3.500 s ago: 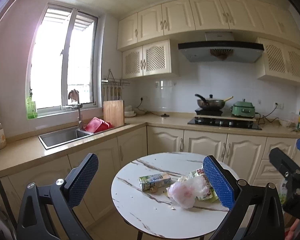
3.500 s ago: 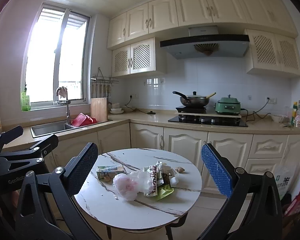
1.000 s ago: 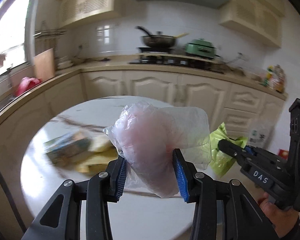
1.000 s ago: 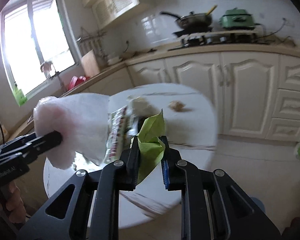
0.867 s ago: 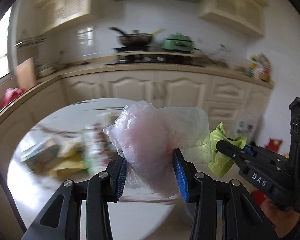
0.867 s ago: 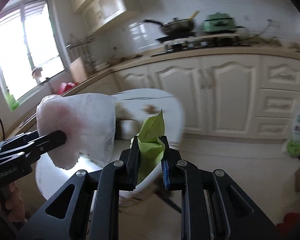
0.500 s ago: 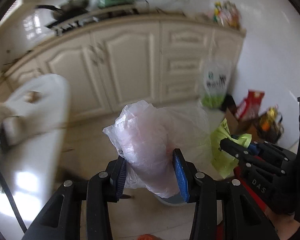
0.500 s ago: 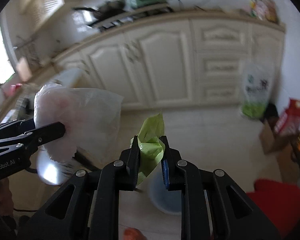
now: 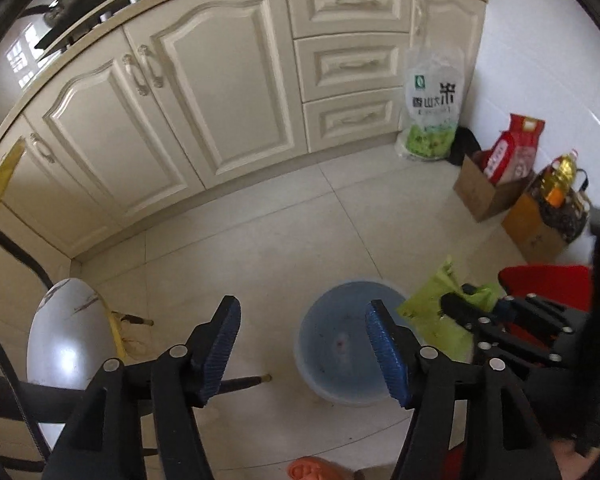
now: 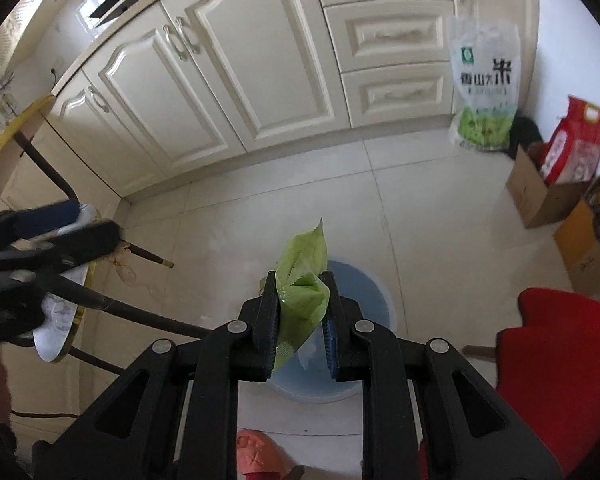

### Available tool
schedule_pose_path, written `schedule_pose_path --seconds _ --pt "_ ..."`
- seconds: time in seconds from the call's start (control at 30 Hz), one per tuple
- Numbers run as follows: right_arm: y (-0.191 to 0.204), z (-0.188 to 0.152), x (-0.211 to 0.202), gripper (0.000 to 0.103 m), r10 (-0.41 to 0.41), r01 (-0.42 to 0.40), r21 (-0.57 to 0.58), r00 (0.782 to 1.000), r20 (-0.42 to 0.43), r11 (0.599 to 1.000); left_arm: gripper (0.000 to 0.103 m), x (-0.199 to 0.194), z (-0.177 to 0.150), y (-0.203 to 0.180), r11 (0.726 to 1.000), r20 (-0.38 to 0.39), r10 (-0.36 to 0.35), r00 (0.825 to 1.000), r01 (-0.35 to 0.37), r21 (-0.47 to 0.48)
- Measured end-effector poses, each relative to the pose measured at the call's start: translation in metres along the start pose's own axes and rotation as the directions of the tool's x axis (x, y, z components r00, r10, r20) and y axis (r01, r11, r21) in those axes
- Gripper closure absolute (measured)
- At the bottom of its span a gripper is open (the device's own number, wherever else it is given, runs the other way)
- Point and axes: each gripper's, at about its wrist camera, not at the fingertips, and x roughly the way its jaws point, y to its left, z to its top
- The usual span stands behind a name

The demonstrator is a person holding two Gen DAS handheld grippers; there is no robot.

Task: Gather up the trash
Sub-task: 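Carry both bags to the blue bucket and open both tools to drop them, then return to the table and grasp the milk carton with the left tool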

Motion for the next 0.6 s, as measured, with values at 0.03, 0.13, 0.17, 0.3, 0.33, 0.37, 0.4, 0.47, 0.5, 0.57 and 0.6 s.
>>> schedule_pose_path --seconds 0.03,0.13,0.17,0.3,0.33,0.37,0.4,0.47,0.5,0.57,0.6 --pt "0.001 0.0 0.006 0.08 0.008 -0.008 0.001 1.0 0.003 1.0 0.039 -0.005 0.0 0.006 1.0 0.008 0.016 1.0 -0.016 -0.012" --pt "0.001 0.003 0.019 0.06 0.01 -0.01 0.018 1.0 0.01 1.0 0.035 -0.022 -0.001 0.008 0.998 0.042 0.057 0.997 -0.056 -0.033" --pt "0.002 0.004 0.021 0.054 -0.002 0.002 0.028 1.0 0.002 1.0 0.035 -0.032 -0.005 0.007 0.998 0.052 0.062 0.997 -0.06 -0.033" --pt "0.01 0.005 0.004 0.049 0.014 -0.015 0.037 1.0 0.026 0.999 0.035 -0.079 -0.025 -0.001 0.995 0.109 0.099 0.989 -0.096 -0.033" --pt "0.016 0.007 -0.006 0.047 0.019 -0.02 0.025 0.999 0.037 0.999 0.035 -0.096 -0.032 -0.002 0.995 0.13 0.096 0.987 -0.091 -0.038" --pt "0.023 0.008 -0.019 0.045 0.028 -0.029 0.01 0.998 0.06 1.0 0.035 -0.111 -0.039 -0.001 0.995 0.146 0.093 0.985 -0.087 -0.048" --pt "0.028 0.01 -0.029 0.042 0.03 -0.03 -0.003 0.997 0.074 1.0 0.034 -0.126 -0.046 0.002 0.994 0.163 0.097 0.982 -0.087 -0.063" --pt "0.047 0.015 -0.058 0.037 0.044 -0.04 -0.043 0.993 0.114 0.998 0.027 -0.162 -0.061 0.009 0.992 0.214 0.105 0.971 -0.088 -0.09" --pt "0.056 0.016 -0.073 0.033 0.062 -0.054 -0.062 0.988 0.139 0.997 0.024 -0.18 -0.07 0.015 0.991 0.238 0.109 0.965 -0.087 -0.099" --pt "0.081 0.021 -0.107 0.022 0.094 -0.074 -0.106 0.977 0.191 0.992 0.023 -0.219 -0.089 0.027 0.988 0.298 0.126 0.946 -0.092 -0.123" --pt "0.091 0.023 -0.121 0.019 0.108 -0.082 -0.122 0.97 0.217 0.989 0.023 -0.235 -0.096 0.032 0.985 0.318 0.141 0.937 -0.102 -0.137"
